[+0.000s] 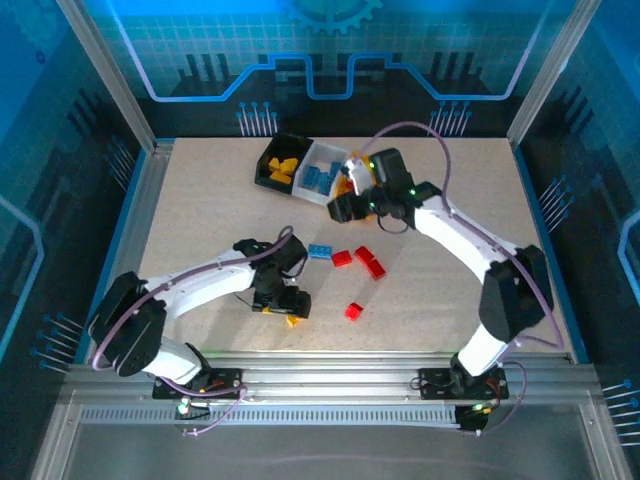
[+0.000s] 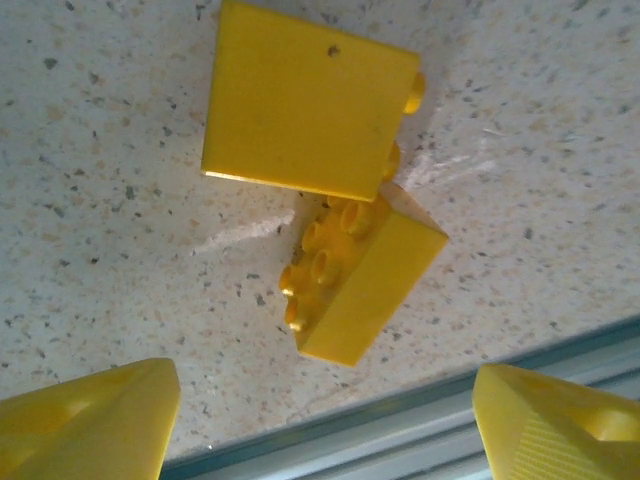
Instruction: Sort the legos into containers by color
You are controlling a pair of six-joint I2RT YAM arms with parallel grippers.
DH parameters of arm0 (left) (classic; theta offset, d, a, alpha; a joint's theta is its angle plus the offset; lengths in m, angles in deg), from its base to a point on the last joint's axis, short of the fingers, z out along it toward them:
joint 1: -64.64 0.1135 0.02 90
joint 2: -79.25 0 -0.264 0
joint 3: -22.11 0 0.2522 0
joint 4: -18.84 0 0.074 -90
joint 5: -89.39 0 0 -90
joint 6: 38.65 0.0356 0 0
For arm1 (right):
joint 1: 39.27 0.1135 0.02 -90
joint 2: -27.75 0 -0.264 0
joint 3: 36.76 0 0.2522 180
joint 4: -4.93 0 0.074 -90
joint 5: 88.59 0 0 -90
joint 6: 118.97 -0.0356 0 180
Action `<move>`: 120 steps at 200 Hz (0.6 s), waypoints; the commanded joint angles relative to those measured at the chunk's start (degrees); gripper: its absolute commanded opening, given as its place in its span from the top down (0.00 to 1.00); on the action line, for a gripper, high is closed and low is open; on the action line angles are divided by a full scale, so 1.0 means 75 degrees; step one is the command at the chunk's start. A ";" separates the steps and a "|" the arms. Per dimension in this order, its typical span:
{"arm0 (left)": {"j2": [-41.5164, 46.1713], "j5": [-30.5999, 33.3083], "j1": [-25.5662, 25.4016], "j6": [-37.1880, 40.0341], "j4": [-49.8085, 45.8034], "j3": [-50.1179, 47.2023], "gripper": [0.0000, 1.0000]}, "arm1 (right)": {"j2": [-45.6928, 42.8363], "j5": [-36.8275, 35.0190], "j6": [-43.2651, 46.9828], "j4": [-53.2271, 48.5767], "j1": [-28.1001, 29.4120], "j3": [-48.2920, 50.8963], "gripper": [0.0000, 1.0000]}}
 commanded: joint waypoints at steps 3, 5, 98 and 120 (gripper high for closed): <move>-0.0508 0.0315 -0.0163 0.0300 0.0265 0.0357 0.26 | -0.0935 -0.0097 0.0018 0.0050 0.0138 0.0778 0.42; -0.0552 0.0329 -0.0187 0.0303 0.0276 0.0386 0.26 | -0.1016 -0.0110 0.0009 0.0037 0.0141 0.0832 0.42; -0.1785 0.0647 -0.0769 0.0296 0.0372 0.0786 0.57 | -0.2437 -0.0449 -0.0102 -0.0230 -0.0081 0.1851 0.42; -0.1664 0.0690 -0.0769 0.0191 0.0279 0.0849 0.61 | -0.2307 -0.0339 -0.0048 -0.0230 -0.0094 0.1801 0.43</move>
